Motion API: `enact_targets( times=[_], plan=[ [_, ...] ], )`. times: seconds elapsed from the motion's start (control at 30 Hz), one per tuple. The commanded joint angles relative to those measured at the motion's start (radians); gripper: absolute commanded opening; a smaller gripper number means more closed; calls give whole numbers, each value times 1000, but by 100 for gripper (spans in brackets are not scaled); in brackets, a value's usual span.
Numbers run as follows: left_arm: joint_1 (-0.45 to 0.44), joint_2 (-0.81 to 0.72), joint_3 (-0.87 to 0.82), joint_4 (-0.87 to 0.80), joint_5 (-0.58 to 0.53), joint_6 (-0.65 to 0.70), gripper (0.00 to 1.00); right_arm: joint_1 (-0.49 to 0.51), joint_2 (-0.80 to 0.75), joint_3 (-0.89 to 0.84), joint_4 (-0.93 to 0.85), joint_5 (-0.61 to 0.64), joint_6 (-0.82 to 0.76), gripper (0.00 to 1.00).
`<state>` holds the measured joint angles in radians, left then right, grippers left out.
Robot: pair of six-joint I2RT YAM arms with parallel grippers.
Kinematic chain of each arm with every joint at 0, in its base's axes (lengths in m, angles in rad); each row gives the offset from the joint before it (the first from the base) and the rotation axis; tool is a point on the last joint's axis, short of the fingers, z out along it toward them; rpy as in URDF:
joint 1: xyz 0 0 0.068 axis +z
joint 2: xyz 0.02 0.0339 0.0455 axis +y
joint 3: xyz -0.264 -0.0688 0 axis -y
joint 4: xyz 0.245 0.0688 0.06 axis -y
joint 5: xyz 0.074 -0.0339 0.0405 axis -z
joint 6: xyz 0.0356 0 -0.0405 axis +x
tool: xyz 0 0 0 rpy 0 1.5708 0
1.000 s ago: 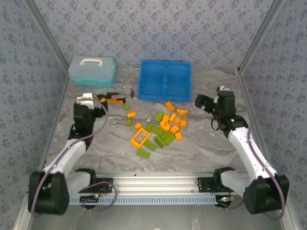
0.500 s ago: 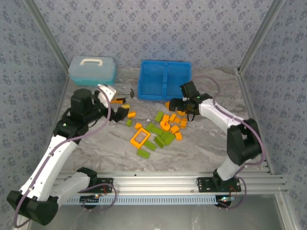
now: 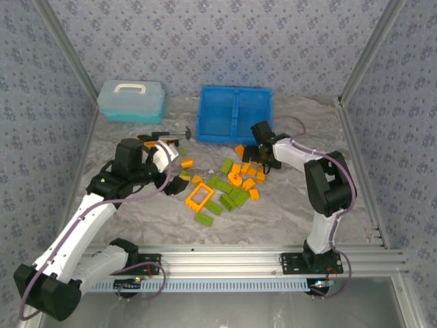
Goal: Sort the legos into containers by color
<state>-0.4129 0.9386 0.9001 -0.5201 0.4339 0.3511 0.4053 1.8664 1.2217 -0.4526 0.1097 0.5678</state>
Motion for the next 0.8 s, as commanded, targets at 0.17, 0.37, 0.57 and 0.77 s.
enact_targets(
  times=[0.17,0.37,0.57,0.77],
  plan=[
    [-6,-27,-37,19,55,48,99,-13,66,31,26,25,28,81],
    [-6,-35,-49,34,52,52,99,-17,62,6,51,34,12,68],
    [-6,-35,-55,42,77,55,99,-30,61,13,63,19,-39,58],
    [-6,-37,-59,45,71,58,99,-34,-5,2,56,33,-63,55]
  ],
)
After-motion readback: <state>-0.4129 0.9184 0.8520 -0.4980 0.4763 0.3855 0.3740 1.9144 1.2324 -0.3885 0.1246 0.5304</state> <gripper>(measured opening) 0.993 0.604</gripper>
